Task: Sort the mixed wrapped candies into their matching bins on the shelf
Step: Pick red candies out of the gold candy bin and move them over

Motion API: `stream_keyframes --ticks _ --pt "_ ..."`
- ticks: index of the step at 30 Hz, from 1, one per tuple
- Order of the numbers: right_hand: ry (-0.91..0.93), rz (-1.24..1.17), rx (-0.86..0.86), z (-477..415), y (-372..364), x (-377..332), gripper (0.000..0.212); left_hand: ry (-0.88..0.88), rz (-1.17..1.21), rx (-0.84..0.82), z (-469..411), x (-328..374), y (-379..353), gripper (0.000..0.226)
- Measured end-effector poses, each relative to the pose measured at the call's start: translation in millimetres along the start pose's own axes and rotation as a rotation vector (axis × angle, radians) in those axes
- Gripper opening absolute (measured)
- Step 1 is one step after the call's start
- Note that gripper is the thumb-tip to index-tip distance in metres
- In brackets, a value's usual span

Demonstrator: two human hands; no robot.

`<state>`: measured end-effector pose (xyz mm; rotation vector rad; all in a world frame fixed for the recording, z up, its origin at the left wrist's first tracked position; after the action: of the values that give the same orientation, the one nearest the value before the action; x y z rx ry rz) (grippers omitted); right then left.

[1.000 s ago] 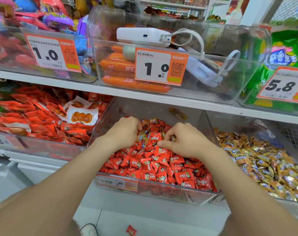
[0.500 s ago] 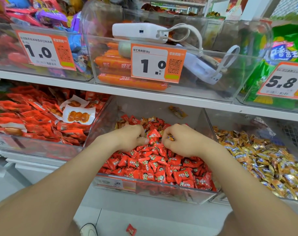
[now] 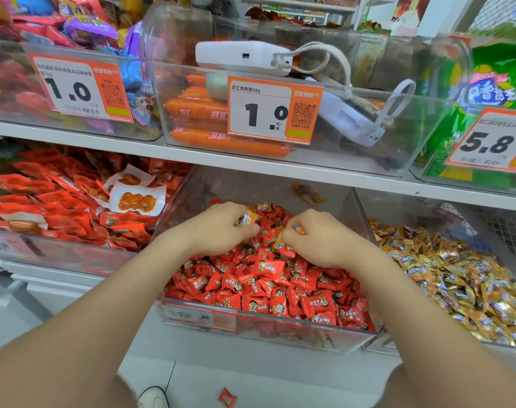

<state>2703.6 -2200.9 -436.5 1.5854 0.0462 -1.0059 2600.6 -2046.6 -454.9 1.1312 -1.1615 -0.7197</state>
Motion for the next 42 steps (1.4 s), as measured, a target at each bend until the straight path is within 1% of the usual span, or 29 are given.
stream_keyframes --ticks 3,5,6,8,9,12,13,15,16,17,19,20,22,24,25,26,28,29,31,33,34,35,38,40,42 --pt "0.016 -0.038 0.061 -0.9 8.3 4.7 0.04 0.056 0.223 -0.002 3.9 1.1 6.1 0.029" --pt "0.043 -0.051 0.029 -0.7 5.1 5.9 0.042 0.074 0.364 -0.02 5.0 3.9 6.4 0.016" --pt "0.066 -0.035 -0.003 0.6 1.5 4.8 0.042 0.079 0.412 -0.021 5.7 6.6 6.3 0.015" --pt "0.121 0.023 -0.061 3.9 -6.4 1.1 0.038 0.08 0.431 -0.019 7.6 9.6 5.8 0.018" --pt "0.149 0.048 -0.068 5.1 -8.7 -0.6 0.035 0.076 0.421 -0.016 8.6 11.0 5.9 0.021" --pt "0.201 0.048 -0.025 7.4 -5.4 -4.4 0.029 0.042 0.348 0.001 12.2 17.9 5.9 0.056" --pt "0.209 0.037 -0.008 8.7 -3.0 -5.9 0.028 0.042 0.316 0.017 11.8 18.8 5.5 0.062" --pt "0.212 0.018 0.015 11.3 1.4 -7.3 0.028 0.073 0.282 0.066 9.3 17.0 6.0 0.067" --pt "0.205 0.004 0.022 12.2 3.6 -6.6 0.028 0.083 0.268 0.085 7.8 16.1 6.4 0.065" --pt "0.19 -0.01 0.03 13.1 6.2 -4.7 0.029 0.073 0.249 0.089 6.6 16.5 6.2 0.057" --pt "0.148 -0.021 0.052 15.1 13.7 1.8 0.031 -0.006 0.188 0.059 5.4 22.9 4.6 0.036" --pt "0.126 -0.012 0.055 16.5 17.7 5.6 0.033 -0.059 0.151 0.048 5.3 27.4 3.3 0.031" --pt "0.083 0.036 0.022 19.9 22.2 12.0 0.04 -0.136 0.058 0.031 3.9 35.0 -2.2 0.027" --pt "0.057 0.061 0.016 24.3 24.8 14.0 0.048 -0.176 -0.084 0.008 2.0 41.6 -12.7 0.035" --pt "0.052 0.052 0.041 25.8 27.1 13.4 0.052 -0.188 -0.149 -0.015 1.7 44.6 -19.1 0.041" --pt "0.053 0.039 0.086 26.4 30.5 11.6 0.058 -0.201 -0.196 -0.042 1.5 48.3 -24.7 0.043" --pt "0.049 -0.005 0.182 25.4 37.6 9.5 0.066 -0.243 -0.26 -0.068 0.9 55.3 -30.1 0.032" --pt "0.043 -0.041 0.214 23.7 40.2 10.0 0.064 -0.261 -0.272 -0.075 0.2 57.7 -30.3 0.026" --pt "0.059 -0.091 0.253 19.8 43.0 11.8 0.049 -0.279 -0.251 -0.085 1.8 61.1 -26.8 0.021" --pt "0.097 -0.089 0.242 15.7 40.1 12.9 0.028 -0.25 -0.173 -0.067 2.7 58.8 -22.4 0.025" --pt "0.112 -0.085 0.226 13.7 37.3 13.2 0.022 -0.208 -0.135 -0.045 3.5 57.0 -19.4 0.026" --pt "0.124 -0.079 0.211 12.0 34.8 13.0 0.02 -0.148 -0.13 -0.021 3.5 54.0 -16.6 0.026" --pt "0.09 -0.045 0.195 3.7 30.5 14.9 0.02 -0.001 -0.188 0.093 0.6 46.1 -0.9 0.028" --pt "0.05 -0.012 0.196 -6.4 28.7 17.5 0.036 0.045 -0.135 0.122 -1.9 41.1 6.7 0.022" --pt "0.021 0.035 0.214 -16.3 25.9 20.8 0.045 0.059 -0.094 0.119 -4.6 37.4 8.5 0.011"
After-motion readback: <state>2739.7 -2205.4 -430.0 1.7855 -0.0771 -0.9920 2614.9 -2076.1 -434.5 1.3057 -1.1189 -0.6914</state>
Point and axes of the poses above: each hand's wrist, its own z-axis away from the middle knuckle, its own y-axis out of the back of the hand, x = y × z, the point moved 7 cm from there along -z, towards the middle knuckle, and after that the axes turned 15 degrees about -z, right-handed, at the moved point
